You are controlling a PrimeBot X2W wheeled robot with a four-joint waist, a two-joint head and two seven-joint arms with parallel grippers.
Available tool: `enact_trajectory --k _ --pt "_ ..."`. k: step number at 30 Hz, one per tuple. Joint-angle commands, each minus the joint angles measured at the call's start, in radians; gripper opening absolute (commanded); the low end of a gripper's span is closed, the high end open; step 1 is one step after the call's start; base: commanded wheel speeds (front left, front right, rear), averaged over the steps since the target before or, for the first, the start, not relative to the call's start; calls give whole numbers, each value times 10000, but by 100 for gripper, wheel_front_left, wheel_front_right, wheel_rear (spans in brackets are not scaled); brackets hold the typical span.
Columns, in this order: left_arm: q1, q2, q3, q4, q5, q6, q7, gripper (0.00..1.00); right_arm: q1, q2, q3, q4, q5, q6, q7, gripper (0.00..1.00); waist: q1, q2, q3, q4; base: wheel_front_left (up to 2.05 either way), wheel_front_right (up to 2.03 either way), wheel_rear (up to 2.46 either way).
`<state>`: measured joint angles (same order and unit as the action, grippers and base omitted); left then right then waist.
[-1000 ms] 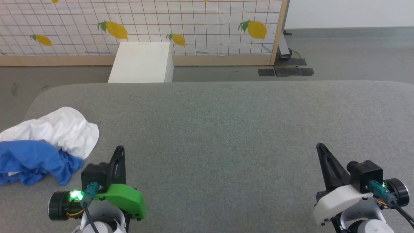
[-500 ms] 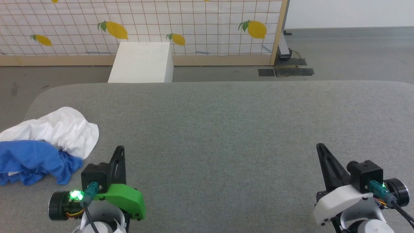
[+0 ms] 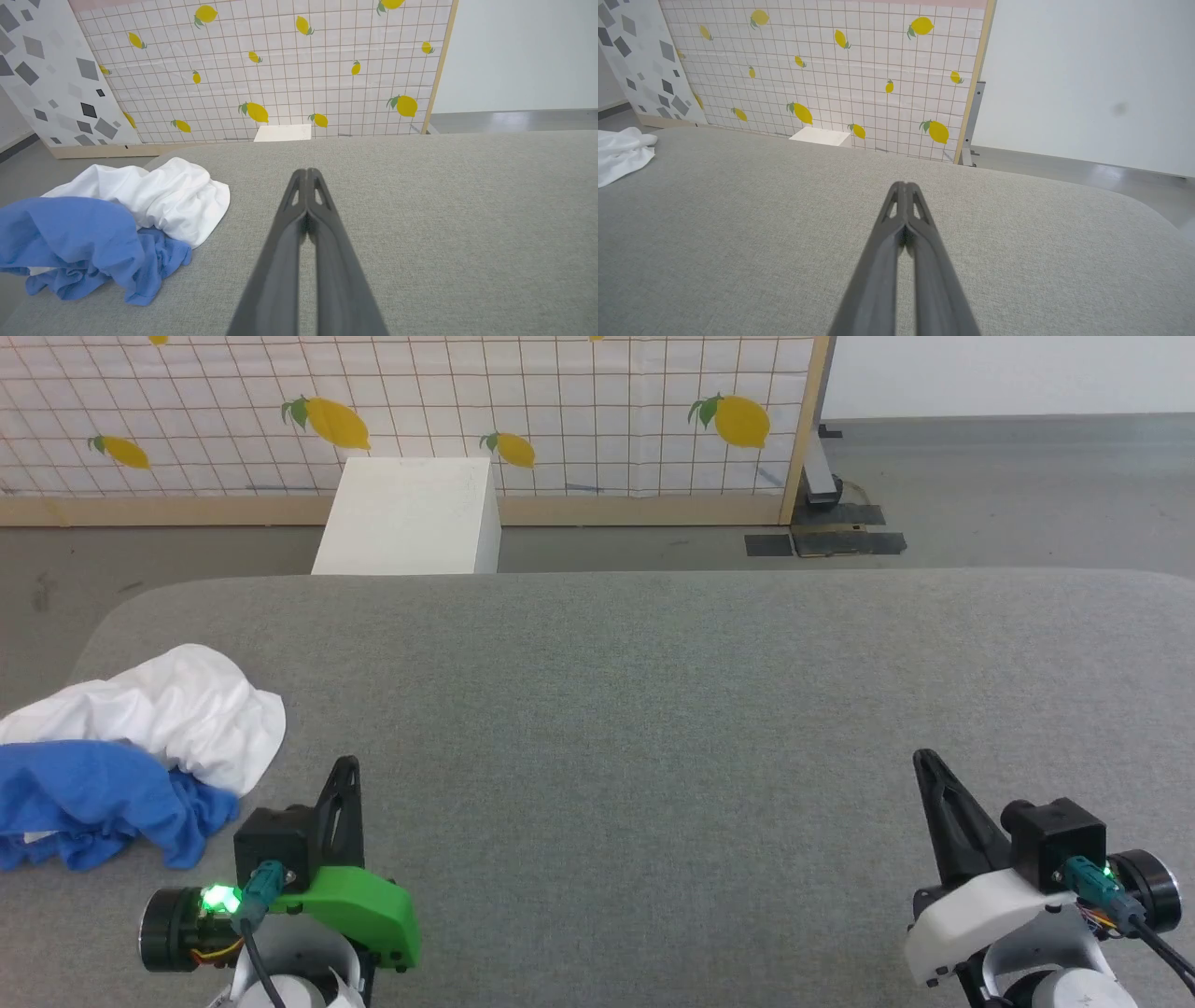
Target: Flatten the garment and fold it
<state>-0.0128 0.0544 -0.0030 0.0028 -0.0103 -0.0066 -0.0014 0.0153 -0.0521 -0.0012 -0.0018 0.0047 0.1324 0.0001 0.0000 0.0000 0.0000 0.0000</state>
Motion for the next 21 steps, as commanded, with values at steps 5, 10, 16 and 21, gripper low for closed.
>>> enact_trajectory --k 5,10,16,21 --pt "-2 2 -23 2 -15 -2 0 100 7 -4 -6 0 4 0 0 100 0 0 0 0 0 0 0" --pt "-69 0 -107 92 -94 57 -88 100 -42 -3 -35 46 29 -1 -82 100 0 0 5 20 0 0 0" --pt "-203 4 -240 302 -238 167 -260 100 -88 -2 -139 123 57 -2 -238 100 0 0 19 247 0 0 0" --pt "-242 22 -265 366 -325 239 -365 100 -103 -1 -182 176 79 -2 -336 100 0 0 28 510 0 0 0"
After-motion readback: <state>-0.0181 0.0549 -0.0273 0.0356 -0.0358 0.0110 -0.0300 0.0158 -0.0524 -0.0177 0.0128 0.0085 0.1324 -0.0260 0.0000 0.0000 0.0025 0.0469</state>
